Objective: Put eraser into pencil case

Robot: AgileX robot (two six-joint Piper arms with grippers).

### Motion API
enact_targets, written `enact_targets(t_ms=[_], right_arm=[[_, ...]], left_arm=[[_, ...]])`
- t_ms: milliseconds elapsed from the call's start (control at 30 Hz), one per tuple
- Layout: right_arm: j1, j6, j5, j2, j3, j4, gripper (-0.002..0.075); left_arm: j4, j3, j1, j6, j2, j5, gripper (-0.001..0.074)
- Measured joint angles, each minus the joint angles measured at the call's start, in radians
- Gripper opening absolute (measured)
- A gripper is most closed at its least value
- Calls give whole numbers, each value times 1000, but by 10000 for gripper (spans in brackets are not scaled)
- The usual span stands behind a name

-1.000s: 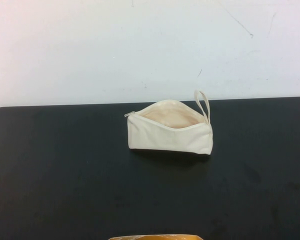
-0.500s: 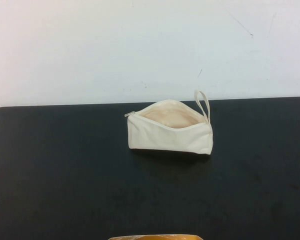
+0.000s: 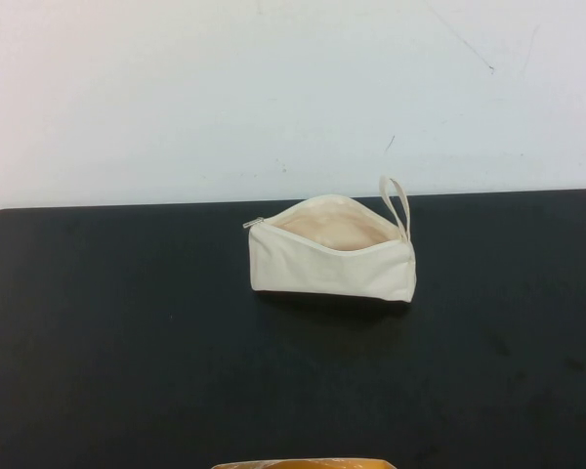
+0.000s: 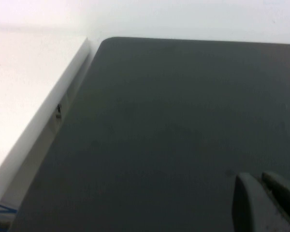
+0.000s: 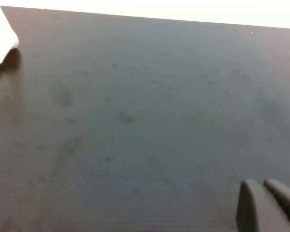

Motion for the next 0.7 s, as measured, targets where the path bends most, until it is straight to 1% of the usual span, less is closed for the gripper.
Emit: enact_targets(t_ms=[700], right_arm=[[0,2,0,0,0,0,-1]], left_arm=[[-2,-3,4,2,0,20,-1]])
